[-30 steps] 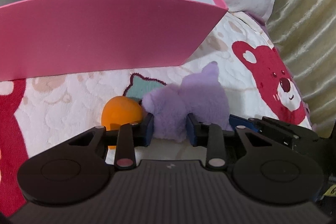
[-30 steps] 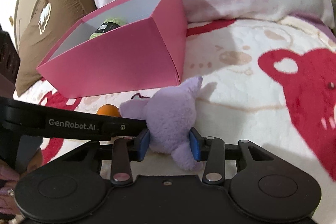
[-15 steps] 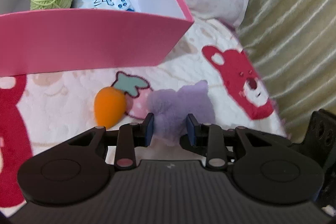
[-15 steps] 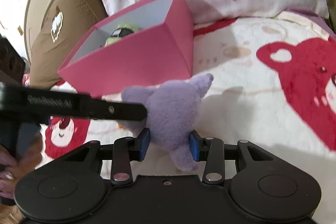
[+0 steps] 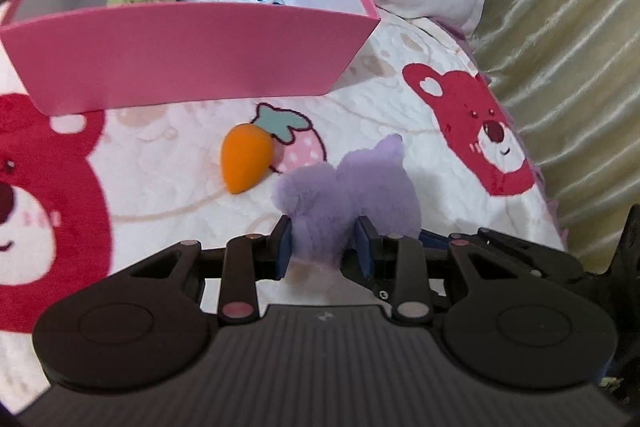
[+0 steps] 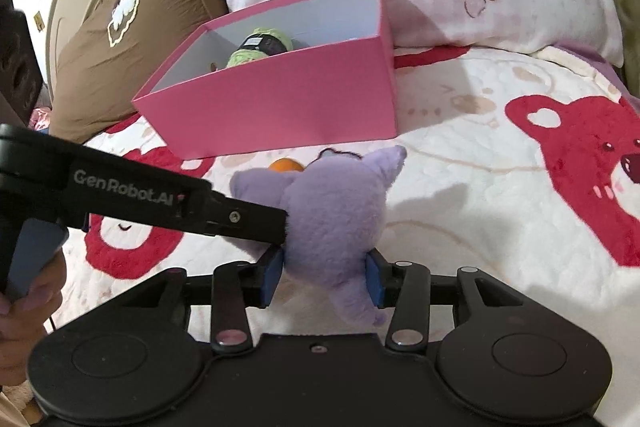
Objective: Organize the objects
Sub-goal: 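Lift the purple plush toy with the left gripper, then carry the purple plush toy with the left gripper over the pink box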
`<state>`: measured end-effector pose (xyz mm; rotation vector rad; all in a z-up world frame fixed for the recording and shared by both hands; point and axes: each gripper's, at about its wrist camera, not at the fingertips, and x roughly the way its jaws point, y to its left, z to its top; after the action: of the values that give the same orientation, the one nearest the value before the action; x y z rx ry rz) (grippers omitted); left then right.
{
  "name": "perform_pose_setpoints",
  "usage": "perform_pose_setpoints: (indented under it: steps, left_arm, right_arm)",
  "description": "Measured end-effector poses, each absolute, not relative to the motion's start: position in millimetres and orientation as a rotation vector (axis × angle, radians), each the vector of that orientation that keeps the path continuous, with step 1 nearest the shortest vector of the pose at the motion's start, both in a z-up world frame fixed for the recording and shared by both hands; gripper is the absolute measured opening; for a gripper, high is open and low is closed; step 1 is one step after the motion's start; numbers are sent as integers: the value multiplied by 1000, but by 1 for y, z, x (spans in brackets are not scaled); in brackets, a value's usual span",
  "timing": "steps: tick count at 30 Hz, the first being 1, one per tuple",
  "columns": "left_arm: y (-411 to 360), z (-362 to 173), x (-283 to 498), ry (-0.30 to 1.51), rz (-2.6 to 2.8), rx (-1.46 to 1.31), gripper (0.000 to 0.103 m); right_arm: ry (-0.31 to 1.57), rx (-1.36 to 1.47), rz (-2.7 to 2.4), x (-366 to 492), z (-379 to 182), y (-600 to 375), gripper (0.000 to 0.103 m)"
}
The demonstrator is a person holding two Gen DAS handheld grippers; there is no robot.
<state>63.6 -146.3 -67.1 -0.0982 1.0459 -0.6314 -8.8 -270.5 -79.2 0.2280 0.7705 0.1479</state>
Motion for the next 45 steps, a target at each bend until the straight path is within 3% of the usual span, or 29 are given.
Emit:
perform_pose_setpoints:
  steps: [4,18,45]
  left_arm:
    - [-135,-56,58,1042,-630,-114,32]
    - [-95,-12,50,1017,-653,-171,34]
    - [-55,55,46,900,-618,-230,47]
  right_arm:
    - [778,185,144,-13,-67,-254,53]
    - [730,120,191,-24,-19,-208,84]
    - [646,-33,177,-8,45,-149,97]
